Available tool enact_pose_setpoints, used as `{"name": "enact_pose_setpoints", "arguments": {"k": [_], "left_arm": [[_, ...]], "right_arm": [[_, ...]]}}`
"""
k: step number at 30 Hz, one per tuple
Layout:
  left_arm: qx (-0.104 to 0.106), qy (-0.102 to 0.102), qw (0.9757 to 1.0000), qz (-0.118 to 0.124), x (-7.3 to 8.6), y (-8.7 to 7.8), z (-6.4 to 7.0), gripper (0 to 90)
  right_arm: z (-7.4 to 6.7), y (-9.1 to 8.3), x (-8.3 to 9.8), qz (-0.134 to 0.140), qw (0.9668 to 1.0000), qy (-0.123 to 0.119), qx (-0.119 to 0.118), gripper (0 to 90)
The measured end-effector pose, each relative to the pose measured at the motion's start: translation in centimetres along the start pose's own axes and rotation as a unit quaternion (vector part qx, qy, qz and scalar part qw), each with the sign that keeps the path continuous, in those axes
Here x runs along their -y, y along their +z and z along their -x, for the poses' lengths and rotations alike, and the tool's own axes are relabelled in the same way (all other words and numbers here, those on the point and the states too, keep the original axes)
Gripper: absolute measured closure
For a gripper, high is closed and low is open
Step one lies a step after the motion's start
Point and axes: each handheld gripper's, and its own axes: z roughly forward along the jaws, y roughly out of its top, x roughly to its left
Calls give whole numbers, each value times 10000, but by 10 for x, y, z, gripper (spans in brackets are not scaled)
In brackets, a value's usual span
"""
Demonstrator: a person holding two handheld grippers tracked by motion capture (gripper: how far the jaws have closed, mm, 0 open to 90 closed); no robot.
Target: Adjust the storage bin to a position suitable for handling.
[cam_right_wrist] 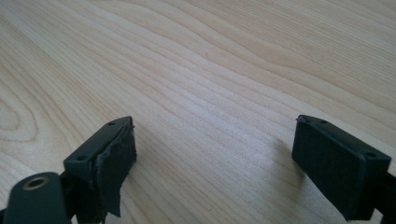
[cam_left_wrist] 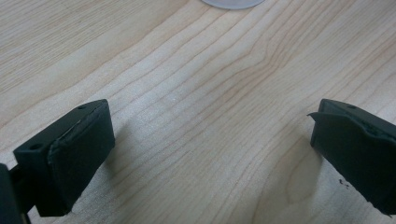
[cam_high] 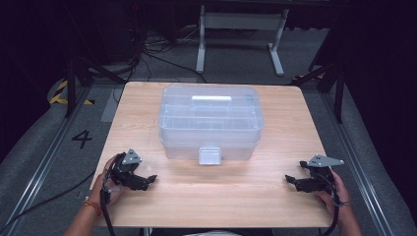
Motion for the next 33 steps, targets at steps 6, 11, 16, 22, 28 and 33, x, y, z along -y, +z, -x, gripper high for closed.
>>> {"name": "enact_pose_setpoints", "arguments": {"k": [6, 11, 16, 22, 28, 33], "left_arm": [[50, 46, 10000, 33, 2, -1, 0, 5], [82, 87, 9999, 16, 2, -1, -1, 2], [121, 122, 9999, 17, 1, 0, -2, 0], [139, 126, 9998, 23, 1, 0, -2, 1], [128, 110, 9999, 19, 1, 0, -1, 1], [108, 212, 9997, 11, 0, 0, -3, 1]], "right_arm": [[0, 0, 0, -9, 10000, 9, 5, 127], [0, 0, 0, -16, 10000, 15, 11, 127], [1, 0, 0, -16, 10000, -17, -25, 126], [4, 1, -2, -77, 9999, -88, -80, 99], [3, 0, -5, -146, 9996, -236, -32, 145], [3, -3, -8, -144, 9997, -219, 25, 181]]}}
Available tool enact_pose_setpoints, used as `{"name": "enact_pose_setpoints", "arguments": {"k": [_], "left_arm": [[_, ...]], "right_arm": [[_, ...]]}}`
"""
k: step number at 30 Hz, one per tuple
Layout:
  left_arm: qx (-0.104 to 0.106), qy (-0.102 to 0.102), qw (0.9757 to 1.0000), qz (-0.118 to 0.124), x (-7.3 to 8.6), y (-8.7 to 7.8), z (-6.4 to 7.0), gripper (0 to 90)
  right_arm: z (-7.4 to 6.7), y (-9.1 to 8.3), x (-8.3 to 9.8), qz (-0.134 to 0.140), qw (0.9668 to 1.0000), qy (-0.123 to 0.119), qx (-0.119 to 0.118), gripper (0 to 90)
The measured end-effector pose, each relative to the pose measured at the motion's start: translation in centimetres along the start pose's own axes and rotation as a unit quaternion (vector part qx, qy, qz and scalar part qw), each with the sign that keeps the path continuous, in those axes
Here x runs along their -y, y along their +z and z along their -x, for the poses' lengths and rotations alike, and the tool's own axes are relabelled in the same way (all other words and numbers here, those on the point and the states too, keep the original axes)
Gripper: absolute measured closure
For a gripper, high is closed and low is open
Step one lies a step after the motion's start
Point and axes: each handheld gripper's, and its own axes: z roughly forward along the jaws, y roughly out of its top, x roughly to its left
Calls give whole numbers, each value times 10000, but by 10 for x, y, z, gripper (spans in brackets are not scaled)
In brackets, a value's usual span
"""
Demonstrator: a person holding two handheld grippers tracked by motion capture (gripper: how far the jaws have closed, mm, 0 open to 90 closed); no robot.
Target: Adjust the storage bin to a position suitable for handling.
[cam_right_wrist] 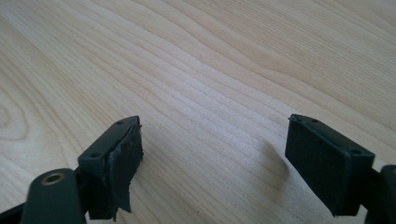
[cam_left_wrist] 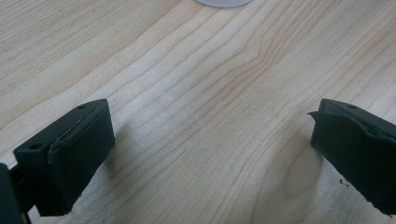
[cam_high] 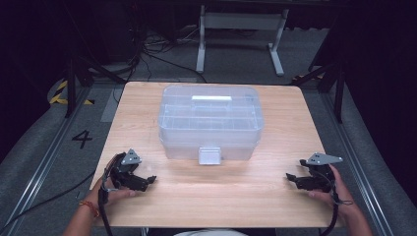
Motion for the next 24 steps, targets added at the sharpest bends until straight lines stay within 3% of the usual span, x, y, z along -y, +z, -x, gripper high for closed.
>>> {"name": "enact_pose_setpoints", "arguments": {"k": [1, 4, 5, 14, 16, 20, 24], "left_arm": [[45, -64, 10000, 0, 0, 0, 1, 0], [34, -65, 10000, 11, 0, 1, 1, 1], [48, -52, 10000, -14, 0, 0, 0, 1], [48, -75, 10000, 2, 0, 1, 1, 2], [24, -74, 10000, 6, 0, 1, 1, 2], [19, -72, 10000, 5, 0, 1, 1, 3], [24, -77, 10000, 6, 0, 1, 1, 2]], "right_arm": [[4, -4, -1, 190, 9996, 106, -181, 201], [5, -11, -7, 347, 9992, 69, -184, 202], [5, -17, -12, 525, 9984, 10, -206, 227], [8, -34, -49, 947, 9953, -135, -118, 247], [6, -38, -63, 974, 9948, -312, 24, 254], [7, -41, -74, 1069, 9938, -303, -87, 254], [8, -44, -92, 1197, 9921, -363, -47, 259]]}}
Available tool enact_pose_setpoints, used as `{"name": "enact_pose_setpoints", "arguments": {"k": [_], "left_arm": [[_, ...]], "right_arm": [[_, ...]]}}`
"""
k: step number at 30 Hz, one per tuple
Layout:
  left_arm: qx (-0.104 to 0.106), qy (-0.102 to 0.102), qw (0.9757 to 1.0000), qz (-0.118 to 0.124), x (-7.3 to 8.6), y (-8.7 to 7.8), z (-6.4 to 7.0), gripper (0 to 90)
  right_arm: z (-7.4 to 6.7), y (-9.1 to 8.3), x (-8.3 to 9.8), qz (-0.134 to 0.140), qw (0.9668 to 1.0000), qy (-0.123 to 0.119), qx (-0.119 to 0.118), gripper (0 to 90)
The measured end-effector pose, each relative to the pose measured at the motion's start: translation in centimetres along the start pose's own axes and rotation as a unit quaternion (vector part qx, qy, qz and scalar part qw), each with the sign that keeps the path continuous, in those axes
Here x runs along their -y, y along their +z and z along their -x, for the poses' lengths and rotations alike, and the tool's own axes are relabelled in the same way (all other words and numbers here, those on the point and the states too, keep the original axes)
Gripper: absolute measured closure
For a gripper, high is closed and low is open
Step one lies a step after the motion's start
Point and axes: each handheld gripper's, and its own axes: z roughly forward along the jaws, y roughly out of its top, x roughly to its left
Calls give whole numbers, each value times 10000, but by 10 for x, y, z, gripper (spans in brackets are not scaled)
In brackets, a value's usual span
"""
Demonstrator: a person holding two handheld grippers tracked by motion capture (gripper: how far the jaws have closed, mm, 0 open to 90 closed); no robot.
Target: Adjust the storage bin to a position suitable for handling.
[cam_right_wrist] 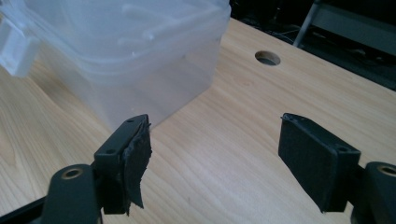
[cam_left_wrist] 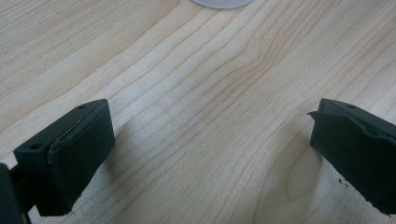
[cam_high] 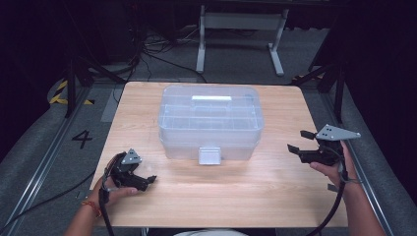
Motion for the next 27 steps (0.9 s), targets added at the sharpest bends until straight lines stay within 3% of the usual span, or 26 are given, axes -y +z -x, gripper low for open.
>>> {"name": "enact_pose_setpoints", "arguments": {"k": [14, 27], "left_arm": [[-29, -10, 10000, 4, 0, 0, 0, 4], [-24, -16, 10000, 4, 0, 0, 0, 4]], "right_arm": [[1, 9, -54, 406, 9990, -169, -81, 269], [-11, 24, -104, 555, 9971, -468, -209, 270]]}}
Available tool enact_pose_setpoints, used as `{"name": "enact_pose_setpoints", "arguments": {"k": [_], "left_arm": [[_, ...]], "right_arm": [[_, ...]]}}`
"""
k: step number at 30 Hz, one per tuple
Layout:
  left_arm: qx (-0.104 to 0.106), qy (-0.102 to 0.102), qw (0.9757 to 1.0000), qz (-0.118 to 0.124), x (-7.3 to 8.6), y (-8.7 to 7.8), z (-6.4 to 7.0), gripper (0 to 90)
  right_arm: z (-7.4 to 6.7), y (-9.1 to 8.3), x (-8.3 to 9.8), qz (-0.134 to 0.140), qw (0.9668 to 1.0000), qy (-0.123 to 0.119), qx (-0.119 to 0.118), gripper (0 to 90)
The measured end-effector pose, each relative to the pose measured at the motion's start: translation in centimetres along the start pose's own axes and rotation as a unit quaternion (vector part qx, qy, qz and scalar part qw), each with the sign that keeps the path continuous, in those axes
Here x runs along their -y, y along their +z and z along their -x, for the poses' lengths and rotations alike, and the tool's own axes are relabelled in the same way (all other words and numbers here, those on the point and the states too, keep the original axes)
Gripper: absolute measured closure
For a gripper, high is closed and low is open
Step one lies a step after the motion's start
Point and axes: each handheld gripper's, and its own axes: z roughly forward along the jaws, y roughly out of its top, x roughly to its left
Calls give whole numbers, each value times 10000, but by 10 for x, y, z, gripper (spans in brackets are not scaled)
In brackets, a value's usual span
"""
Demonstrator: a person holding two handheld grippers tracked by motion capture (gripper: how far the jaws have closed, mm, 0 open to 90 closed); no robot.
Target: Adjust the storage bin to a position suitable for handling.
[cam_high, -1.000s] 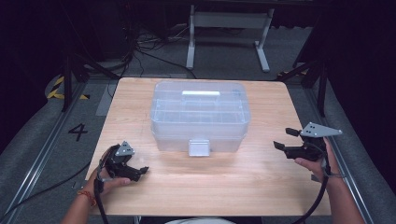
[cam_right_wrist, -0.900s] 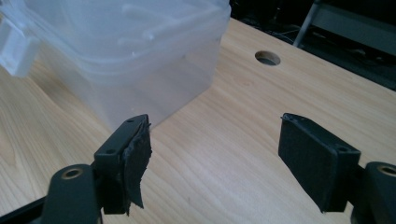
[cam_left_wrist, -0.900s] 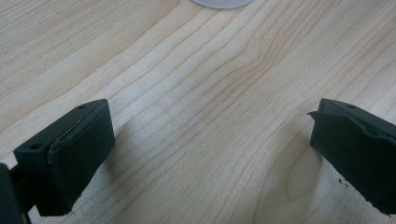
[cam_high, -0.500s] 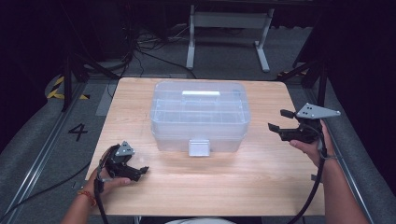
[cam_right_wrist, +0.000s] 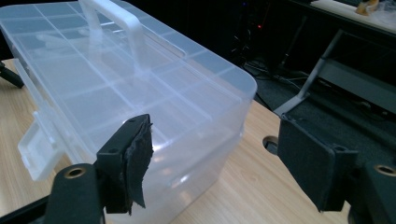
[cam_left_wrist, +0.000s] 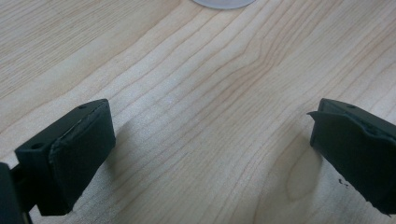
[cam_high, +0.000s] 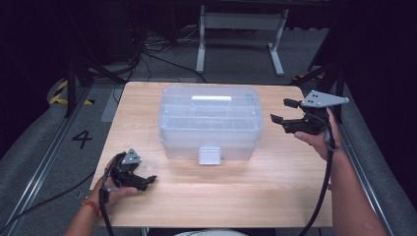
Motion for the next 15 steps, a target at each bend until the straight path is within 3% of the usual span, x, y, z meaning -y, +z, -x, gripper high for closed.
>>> {"name": "enact_pose_setpoints", "arguments": {"k": [15], "left_arm": [[-23, 21, 10000, 10, 0, 0, 0, 5]], "right_arm": [[-13, 37, -40, -129, 9995, -248, -135, 277]]}}
